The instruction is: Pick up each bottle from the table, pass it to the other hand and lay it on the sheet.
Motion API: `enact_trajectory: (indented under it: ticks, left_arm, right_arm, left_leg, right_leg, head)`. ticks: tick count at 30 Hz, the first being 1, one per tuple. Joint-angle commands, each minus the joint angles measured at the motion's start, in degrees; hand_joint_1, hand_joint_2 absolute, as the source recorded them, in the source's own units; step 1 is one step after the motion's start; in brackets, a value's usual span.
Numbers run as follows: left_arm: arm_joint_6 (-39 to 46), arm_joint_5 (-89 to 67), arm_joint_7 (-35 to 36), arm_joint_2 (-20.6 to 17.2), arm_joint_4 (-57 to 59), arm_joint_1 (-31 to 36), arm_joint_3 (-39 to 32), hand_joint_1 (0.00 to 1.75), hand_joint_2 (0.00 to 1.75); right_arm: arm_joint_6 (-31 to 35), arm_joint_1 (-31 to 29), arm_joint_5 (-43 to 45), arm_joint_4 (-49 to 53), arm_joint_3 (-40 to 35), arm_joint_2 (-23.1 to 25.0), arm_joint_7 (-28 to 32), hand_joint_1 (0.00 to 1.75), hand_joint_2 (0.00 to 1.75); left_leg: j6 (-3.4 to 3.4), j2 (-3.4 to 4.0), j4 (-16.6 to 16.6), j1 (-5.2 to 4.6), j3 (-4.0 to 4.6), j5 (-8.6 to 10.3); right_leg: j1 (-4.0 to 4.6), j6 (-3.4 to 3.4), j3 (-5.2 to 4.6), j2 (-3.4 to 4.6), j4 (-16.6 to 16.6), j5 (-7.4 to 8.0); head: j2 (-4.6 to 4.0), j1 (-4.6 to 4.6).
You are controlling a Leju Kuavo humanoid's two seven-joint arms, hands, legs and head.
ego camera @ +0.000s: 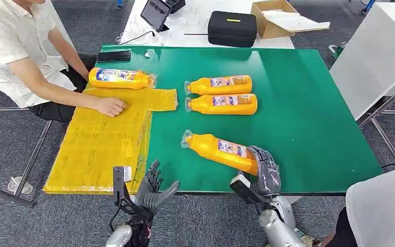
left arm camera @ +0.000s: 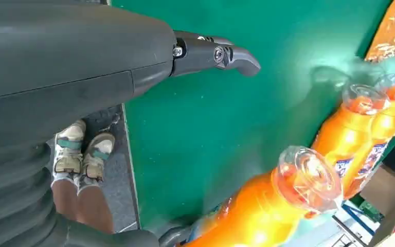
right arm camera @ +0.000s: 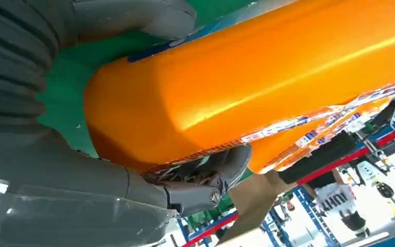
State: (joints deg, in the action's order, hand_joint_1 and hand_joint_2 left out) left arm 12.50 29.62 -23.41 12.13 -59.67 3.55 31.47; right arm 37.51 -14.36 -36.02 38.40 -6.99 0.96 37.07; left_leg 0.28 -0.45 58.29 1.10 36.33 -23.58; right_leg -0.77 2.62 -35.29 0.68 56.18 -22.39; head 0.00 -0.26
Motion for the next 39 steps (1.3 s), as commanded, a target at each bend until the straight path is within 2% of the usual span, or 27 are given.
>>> enact_trajectory:
  ticks: [1, 6, 10, 15, 17, 21, 28, 36, 39]
  left_arm:
    - [1.82, 1.33, -2.97, -1.24, -0.46, -0.08, -0.78, 0.00, 1.75]
    - [-2.41, 2.53, -4.23, -1.44, -2.41, -0.17, -0.81, 0.00, 1.75]
    - [-6.48, 0.65, -5.96, -2.02, -5.09, -0.24, 0.40, 0.00, 1.75]
    - [-8.97, -0.53, -6.51, -1.01, -5.54, 0.81, 0.68, 0.00, 1.75]
    - [-8.97, -0.57, -6.51, -0.83, -5.48, 0.92, 0.79, 0.00, 1.75]
    - [-9.07, -0.92, -6.83, -0.70, -4.75, 1.42, 1.17, 0.00, 1.75]
    - [-12.52, 1.77, -6.73, -0.24, -5.11, 3.66, 2.10, 0.00, 1.75]
    - [-14.56, 5.16, -8.24, 0.16, -6.86, 4.21, -0.10, 0.00, 1.75]
    - [-16.55, 9.36, -6.41, 0.19, -9.62, 3.37, -1.48, 0.00, 1.75]
  right_arm:
    - [-2.03, 5.45, 5.27, 12.06, -1.46, 1.46, 0.01, 1.75, 1.75]
    - [-5.31, 7.18, 5.59, 17.41, -6.70, 2.87, 0.79, 1.75, 1.75]
    - [-7.84, 6.11, 6.91, 18.06, -10.82, 4.53, 1.21, 1.75, 1.75]
    - [-13.60, 4.63, 10.34, 19.58, -16.61, 5.92, 2.93, 1.75, 1.75]
    - [-13.53, 4.64, 10.35, 19.59, -16.71, 5.97, 2.93, 1.75, 1.75]
    - [-12.96, 4.27, 11.66, 19.34, -17.82, 5.36, 2.93, 1.75, 1.75]
    - [-15.18, -1.49, 15.66, 12.22, -19.76, 7.49, 2.93, 1.75, 1.75]
    - [-17.02, -1.29, 16.62, 10.61, -23.88, 8.43, 2.93, 1.75, 1.75]
    - [-17.08, -1.62, 17.70, 9.56, -25.43, 8.91, 2.93, 1.75, 1.75]
  left_leg:
    - [0.02, 0.01, -0.03, -0.01, -0.05, -0.04]
    - [0.02, 0.11, 0.01, 0.00, -0.01, -0.10]
    - [0.02, 0.23, 0.02, -0.03, 0.04, -0.16]
    - [0.01, 0.14, 0.01, 0.00, 0.30, -0.02]
    - [0.04, 0.22, 0.05, -0.02, 0.05, -0.15]
    - [0.03, 0.02, -0.01, -0.02, 0.28, -0.01]
    - [0.03, 0.14, 0.01, -0.03, 0.23, -0.04]
    - [0.03, 0.06, -0.04, -0.02, 0.19, -0.02]
    - [0.02, 0.12, -0.01, 0.00, 0.19, -0.05]
  right_leg:
    - [0.02, -0.09, 0.06, -0.06, 0.00, -0.06]
    - [0.03, -0.10, 0.02, 0.04, 0.05, -0.10]
    - [0.01, -0.14, -0.08, 0.13, 0.13, -0.15]
    - [0.02, -0.05, -0.31, 0.09, 0.07, -0.03]
    - [0.02, -0.14, -0.09, 0.10, 0.14, -0.16]
    - [-0.01, -0.04, -0.28, -0.02, 0.05, -0.06]
    - [-0.01, -0.10, -0.25, 0.06, 0.09, -0.07]
    - [0.01, -0.09, -0.19, -0.02, 0.04, -0.09]
    - [0.02, -0.09, -0.20, 0.03, 0.06, -0.10]
  head:
    - [0.00, 0.02]
    - [0.00, 0.00]
    - [0.00, 0.02]
    - [0.00, 0.02]
    - [0.00, 0.02]
    - [0.00, 0.02]
    - [0.00, 0.02]
    - [0.00, 0.02]
    - [0.02, 0.02]
